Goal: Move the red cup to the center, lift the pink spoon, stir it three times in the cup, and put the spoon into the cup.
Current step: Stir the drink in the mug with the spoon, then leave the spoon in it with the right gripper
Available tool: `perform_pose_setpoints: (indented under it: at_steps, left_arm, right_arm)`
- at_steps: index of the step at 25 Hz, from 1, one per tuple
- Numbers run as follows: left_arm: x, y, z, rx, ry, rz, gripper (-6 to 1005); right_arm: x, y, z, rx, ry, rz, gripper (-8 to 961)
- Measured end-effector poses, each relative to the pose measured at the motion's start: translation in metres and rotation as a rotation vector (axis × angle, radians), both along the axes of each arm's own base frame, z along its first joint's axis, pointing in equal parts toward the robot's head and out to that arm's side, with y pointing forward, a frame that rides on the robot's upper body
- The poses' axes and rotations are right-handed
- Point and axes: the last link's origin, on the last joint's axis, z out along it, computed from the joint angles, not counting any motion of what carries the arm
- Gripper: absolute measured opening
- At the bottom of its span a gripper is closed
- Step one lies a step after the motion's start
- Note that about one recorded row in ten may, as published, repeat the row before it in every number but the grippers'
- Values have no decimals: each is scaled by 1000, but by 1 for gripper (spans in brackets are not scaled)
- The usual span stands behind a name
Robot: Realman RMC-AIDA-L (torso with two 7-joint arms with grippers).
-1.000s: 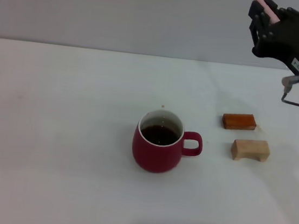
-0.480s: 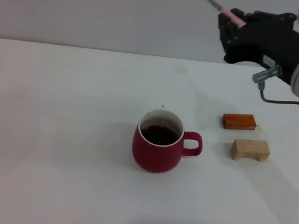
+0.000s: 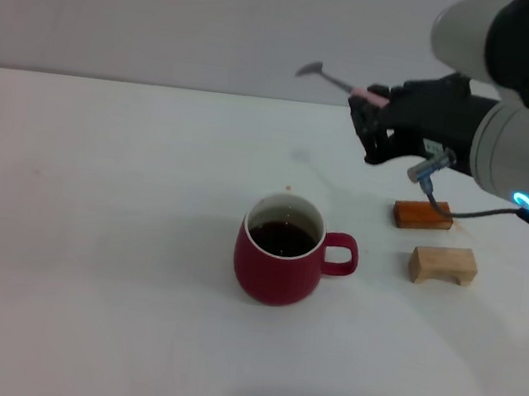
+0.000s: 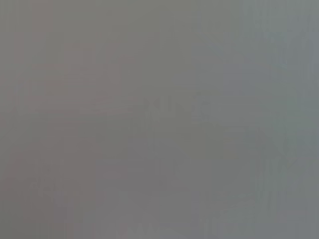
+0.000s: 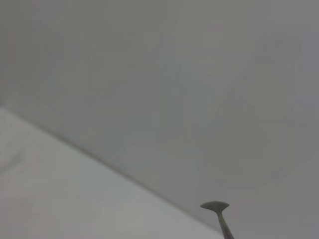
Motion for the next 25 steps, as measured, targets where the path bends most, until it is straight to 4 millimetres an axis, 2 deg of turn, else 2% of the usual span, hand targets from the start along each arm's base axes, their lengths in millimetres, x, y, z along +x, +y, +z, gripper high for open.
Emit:
perform_pose_setpoints:
  at_steps: [11, 25]
  left_arm:
    - [5, 8, 2, -4, 4, -14, 846]
    - [8, 11, 4, 1, 5, -21, 844]
  right_arm:
    - [-16, -4, -9, -107, -128, -29, 144]
    - [-31, -8, -19, -211, -161, -50, 143]
